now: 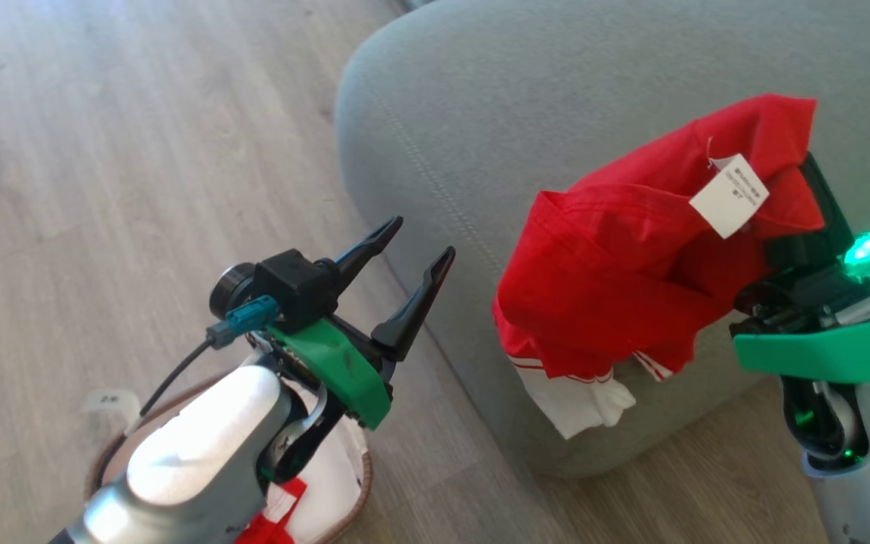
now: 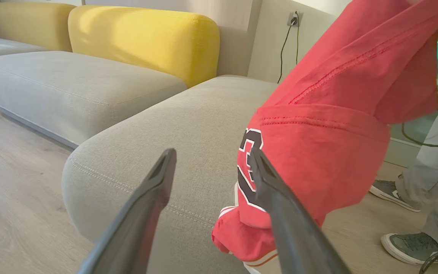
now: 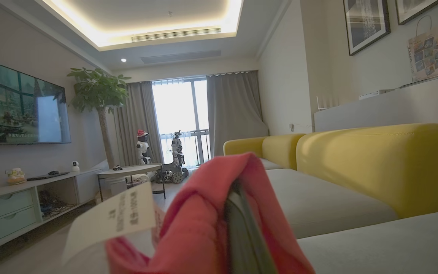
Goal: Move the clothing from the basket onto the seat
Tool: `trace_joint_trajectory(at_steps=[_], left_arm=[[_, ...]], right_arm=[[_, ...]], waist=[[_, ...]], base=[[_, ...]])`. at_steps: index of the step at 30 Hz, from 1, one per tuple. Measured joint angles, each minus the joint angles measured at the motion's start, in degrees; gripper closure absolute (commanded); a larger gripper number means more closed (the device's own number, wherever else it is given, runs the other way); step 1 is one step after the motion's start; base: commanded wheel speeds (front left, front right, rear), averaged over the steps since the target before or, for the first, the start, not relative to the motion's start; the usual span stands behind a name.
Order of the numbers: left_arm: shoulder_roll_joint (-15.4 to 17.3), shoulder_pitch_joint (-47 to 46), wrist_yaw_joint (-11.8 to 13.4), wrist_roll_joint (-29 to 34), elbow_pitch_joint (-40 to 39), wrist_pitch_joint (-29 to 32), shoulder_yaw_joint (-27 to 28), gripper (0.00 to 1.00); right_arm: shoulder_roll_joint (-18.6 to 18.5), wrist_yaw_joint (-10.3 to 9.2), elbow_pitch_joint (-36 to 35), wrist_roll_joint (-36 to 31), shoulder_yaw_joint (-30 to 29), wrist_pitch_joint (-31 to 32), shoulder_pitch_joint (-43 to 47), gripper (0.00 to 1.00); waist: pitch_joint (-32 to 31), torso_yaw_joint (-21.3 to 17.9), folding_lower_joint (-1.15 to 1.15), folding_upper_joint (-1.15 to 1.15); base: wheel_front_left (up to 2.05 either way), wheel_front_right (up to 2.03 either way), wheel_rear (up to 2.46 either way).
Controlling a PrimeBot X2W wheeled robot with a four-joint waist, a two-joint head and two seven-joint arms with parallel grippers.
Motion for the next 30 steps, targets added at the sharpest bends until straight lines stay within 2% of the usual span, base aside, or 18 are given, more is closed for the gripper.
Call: trace_joint_trajectory(at_steps=[5,11,23,30], left_arm=[[0.09,0.00,0.03,0.00,-0.20,0.00,-0.01,0.00],[0.24,-0.02,0.07,0.00,-0.38,0.08,-0.02,0.00],[1.46,-2.33,0.48,0.55,-1.75,1.37,-0.07,0.00],[2.18,-4.54,0.45,1.43,-3.30,2.87,-0.11,0.00]], right_arm=[[0.07,0.00,-1.26,-0.04,-0.41,0.00,1.03,1.00],[-0.40,0.00,-1.42,-0.19,0.07,0.00,0.71,1.00],[-11.36,0.01,8.67,3.98,5.36,0.00,-21.36,1.00],[-17.69,0.01,15.33,7.64,4.76,-0.01,-33.72,1.00]], waist=[[0.58,-2.18,0.00,0.00],[1.29,-2.82,0.00,0.00],[5.97,-0.64,0.00,0.00],[10.58,1.48,0.00,0.00]], base=[[0.00,0.00,0.00],[0.00,0.00,0.00],[0.00,0.00,0.00],[0.00,0.00,0.00]])
